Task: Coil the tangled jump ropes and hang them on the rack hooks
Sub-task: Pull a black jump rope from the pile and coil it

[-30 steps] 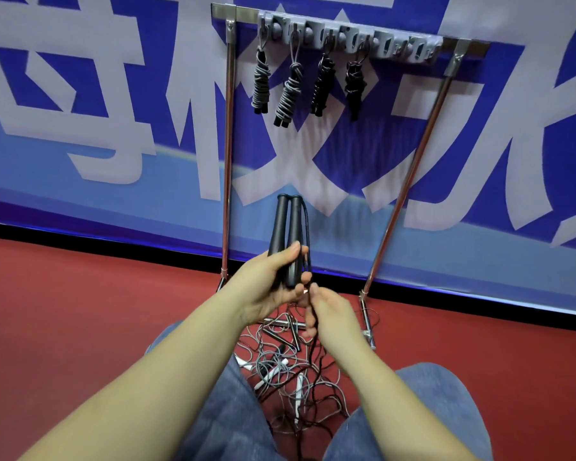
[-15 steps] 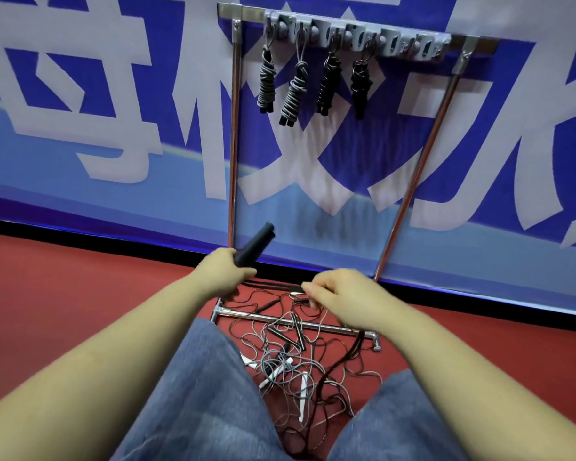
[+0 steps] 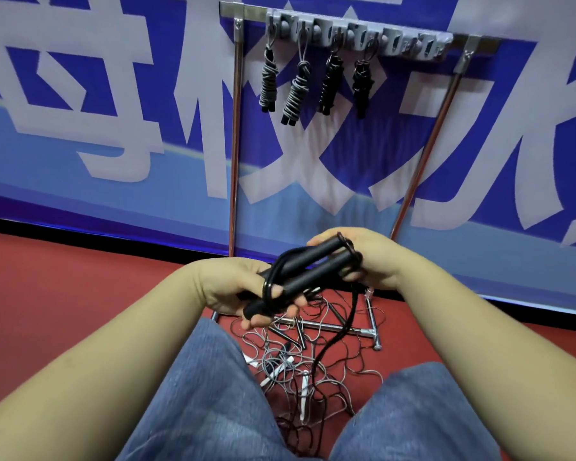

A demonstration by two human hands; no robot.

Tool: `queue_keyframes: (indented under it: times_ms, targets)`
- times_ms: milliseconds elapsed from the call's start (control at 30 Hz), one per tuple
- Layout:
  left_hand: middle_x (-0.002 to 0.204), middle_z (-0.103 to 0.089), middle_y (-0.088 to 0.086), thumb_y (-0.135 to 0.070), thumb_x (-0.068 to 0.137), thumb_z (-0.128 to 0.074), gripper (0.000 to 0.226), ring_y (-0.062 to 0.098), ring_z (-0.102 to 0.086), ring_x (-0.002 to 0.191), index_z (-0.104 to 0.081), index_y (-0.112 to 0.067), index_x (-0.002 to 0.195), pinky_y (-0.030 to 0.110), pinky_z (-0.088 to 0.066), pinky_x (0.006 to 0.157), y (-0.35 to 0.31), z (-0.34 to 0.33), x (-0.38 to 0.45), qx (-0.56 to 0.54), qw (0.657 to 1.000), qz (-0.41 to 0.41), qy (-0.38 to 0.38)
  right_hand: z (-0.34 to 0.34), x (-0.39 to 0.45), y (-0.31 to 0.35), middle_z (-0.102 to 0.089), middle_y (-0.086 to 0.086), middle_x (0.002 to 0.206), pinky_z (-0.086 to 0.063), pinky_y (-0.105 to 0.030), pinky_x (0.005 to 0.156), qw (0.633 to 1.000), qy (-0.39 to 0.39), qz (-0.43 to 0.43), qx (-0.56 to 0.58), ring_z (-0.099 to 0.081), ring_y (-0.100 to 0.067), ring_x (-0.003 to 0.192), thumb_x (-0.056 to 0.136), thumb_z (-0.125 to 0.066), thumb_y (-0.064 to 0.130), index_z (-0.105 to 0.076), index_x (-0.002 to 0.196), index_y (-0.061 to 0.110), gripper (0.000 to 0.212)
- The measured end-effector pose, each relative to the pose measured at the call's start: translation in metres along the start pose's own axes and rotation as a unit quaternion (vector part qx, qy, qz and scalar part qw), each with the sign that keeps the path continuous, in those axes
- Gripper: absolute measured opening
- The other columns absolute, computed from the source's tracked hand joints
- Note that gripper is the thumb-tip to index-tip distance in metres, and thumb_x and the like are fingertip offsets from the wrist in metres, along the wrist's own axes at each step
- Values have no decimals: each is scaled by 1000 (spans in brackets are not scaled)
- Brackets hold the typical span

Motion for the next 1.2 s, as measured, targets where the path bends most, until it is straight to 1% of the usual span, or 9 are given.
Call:
queue_keyframes:
  times_ms: [133, 267, 500, 633, 700, 800, 967, 1067, 1200]
  targets:
    - [82, -69, 0, -39, 50, -92, 49, 9, -54, 46, -78, -16, 91, 18, -45, 37, 10, 3, -1, -65, 989, -66, -116, -12, -4, -12, -21, 9, 42, -7, -15, 36, 981, -3, -70, 180, -15, -2, 35, 96, -38, 45, -45, 68, 20, 38]
    - [80, -67, 0, -40, 42, -95, 54, 9, -52, 46, -78, -15, 87, 17, -41, 36, 11, -2, 6, -106, 971, -118, -178, -27, -11, -8, -17, 8, 46, -9, -16, 36, 989, -32, -23, 141, -12, -4, 37, 69, -34, 78, -59, 84, 14, 70]
    - [81, -68, 1, -40, 37, -95, 59, 10, -51, 46, -78, -14, 87, 17, -39, 36, 3, -7, 19, -131, 957, -147, -212, -27, -15, -15, -32, 11, 48, -21, -27, 48, 980, -134, 90, -114, -26, -9, 46, 95, -41, 51, -51, 55, 36, 44]
    - [81, -68, 1, -36, 48, -91, 48, 10, -50, 46, -78, -14, 88, 17, -39, 36, 3, -6, 22, -131, 955, -140, -227, -23, -16, -19, -47, 6, 58, -33, -30, 56, 980, -129, 86, -128, -37, -10, 51, 94, -41, 52, -57, 69, 25, 41]
    - [80, -68, 0, -29, 64, -80, 28, 9, -50, 46, -78, -14, 87, 17, -38, 36, 3, -7, 21, -122, 957, -127, -230, -23, -15, -21, -60, 4, 66, -47, -32, 71, 982, -130, 75, -112, -52, -11, 62, 91, -44, 57, -67, 77, 16, 49]
    - [83, -68, 1, -37, 53, -90, 45, 10, -51, 48, -78, -14, 90, 17, -39, 37, 3, -10, 23, -102, 970, -111, -190, -21, -13, -19, -61, -8, 69, -49, -50, 92, 983, -166, 49, -56, -62, -19, 69, 59, -55, 85, -65, 83, -5, 93]
    - [84, -67, 4, -26, 67, -79, 34, 13, -53, 48, -71, -10, 95, 19, -40, 37, -4, -21, 30, -36, 979, -67, -187, -23, -13, -17, -51, -5, 48, -35, -26, 48, 980, -194, 25, 40, -44, -17, 43, 66, -64, 70, -59, 65, 15, 55]
    - [82, -66, 4, -21, 76, -63, 27, 13, -53, 48, -66, -8, 99, 18, -40, 36, -5, -22, 33, -31, 978, -44, -199, -25, -15, -16, -51, 2, 46, -32, -18, 38, 968, -239, 30, 67, -43, -8, 36, 83, -64, 43, -58, 66, 17, 32]
    - [86, -67, 8, -36, 48, -77, 55, 16, -54, 49, -74, -8, 95, 18, -40, 39, -5, -20, 33, -112, 986, -42, -113, -34, -18, -10, -46, -6, 45, -37, -22, 38, 961, -232, 59, 138, -39, -15, 32, 88, -61, 28, -68, 90, 7, 23]
Point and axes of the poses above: each hand's wrist, its own x-axis towards the middle knuckle, its own z-axis out of the back of the hand, y = z × x, the point moved 2 cm from there along x, towards the middle knuckle
